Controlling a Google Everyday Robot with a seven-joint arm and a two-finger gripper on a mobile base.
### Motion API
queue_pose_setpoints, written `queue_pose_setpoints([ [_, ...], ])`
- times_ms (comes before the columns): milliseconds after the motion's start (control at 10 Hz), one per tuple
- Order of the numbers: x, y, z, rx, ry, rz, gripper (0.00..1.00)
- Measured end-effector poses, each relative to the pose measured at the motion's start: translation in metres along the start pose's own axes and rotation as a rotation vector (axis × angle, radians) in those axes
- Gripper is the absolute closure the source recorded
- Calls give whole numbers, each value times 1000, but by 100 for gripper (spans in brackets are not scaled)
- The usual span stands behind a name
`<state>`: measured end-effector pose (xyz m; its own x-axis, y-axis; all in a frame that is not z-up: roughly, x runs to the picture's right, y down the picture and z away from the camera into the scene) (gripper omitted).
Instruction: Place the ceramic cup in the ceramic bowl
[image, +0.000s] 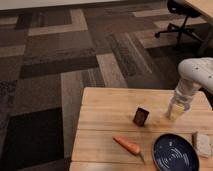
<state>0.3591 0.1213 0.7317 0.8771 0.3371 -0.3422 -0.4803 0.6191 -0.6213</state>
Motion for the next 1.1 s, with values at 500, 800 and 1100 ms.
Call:
queue_pose_setpoints([
  [500, 7, -2, -4, 8, 4, -56, 100],
  [800, -14, 6, -36, 85, 61, -112, 100],
  [1100, -37, 36, -79, 165, 106, -176, 100],
])
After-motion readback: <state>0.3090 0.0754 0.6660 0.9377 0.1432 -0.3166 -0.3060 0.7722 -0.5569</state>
